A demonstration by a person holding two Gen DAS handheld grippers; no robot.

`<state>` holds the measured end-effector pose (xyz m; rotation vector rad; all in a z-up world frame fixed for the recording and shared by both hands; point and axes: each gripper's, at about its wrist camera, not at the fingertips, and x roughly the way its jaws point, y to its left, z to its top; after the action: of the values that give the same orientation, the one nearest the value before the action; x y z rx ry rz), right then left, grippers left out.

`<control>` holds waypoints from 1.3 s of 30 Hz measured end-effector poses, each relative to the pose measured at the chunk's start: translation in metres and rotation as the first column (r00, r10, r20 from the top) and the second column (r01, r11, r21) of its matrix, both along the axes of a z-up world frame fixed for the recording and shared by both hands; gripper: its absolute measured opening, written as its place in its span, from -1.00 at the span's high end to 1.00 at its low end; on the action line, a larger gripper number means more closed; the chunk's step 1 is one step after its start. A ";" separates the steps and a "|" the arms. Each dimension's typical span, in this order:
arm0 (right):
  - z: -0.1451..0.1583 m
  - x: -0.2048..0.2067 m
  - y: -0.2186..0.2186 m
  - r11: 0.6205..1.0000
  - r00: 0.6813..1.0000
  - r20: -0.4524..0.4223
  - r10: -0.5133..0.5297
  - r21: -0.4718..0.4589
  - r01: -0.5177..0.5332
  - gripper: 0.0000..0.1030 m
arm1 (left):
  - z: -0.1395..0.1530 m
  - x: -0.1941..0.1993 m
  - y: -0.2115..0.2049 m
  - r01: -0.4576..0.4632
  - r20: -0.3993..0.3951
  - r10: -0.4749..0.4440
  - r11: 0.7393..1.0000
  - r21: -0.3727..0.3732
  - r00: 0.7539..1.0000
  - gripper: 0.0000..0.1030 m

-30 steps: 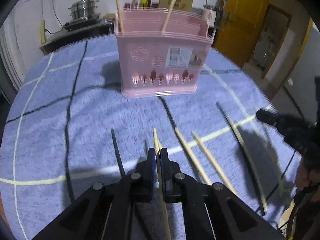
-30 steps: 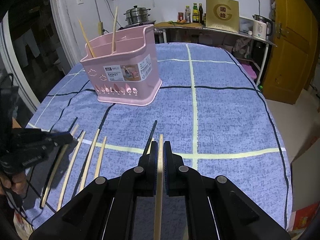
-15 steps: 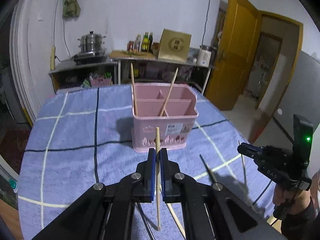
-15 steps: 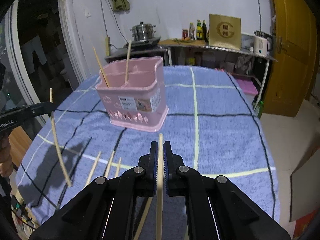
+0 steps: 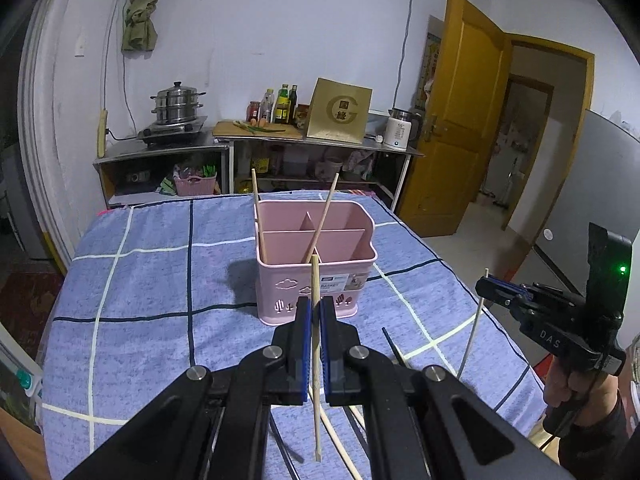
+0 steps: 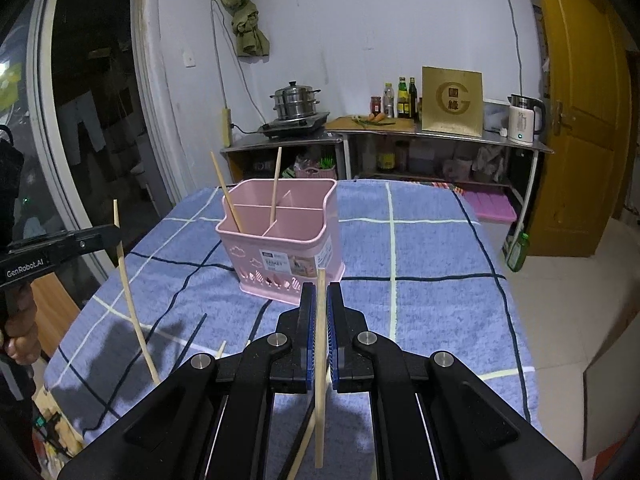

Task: Organize utensils
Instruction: 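Lift both held chopsticks and carry them toward the pink basket, then insert both chopsticks into the basket compartments and open both grippers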

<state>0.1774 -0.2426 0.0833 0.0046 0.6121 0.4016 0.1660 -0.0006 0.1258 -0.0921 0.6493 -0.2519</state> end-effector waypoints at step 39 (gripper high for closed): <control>0.093 0.069 0.052 0.982 0.980 0.198 0.035 0.175 -0.071 0.90 | 0.089 0.113 0.021 -0.085 0.148 0.097 0.993 -0.084 0.984 0.93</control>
<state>0.2467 -0.1904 0.1765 0.1223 0.3815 0.5025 0.2794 0.0200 0.2145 -0.1749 0.4823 -0.1939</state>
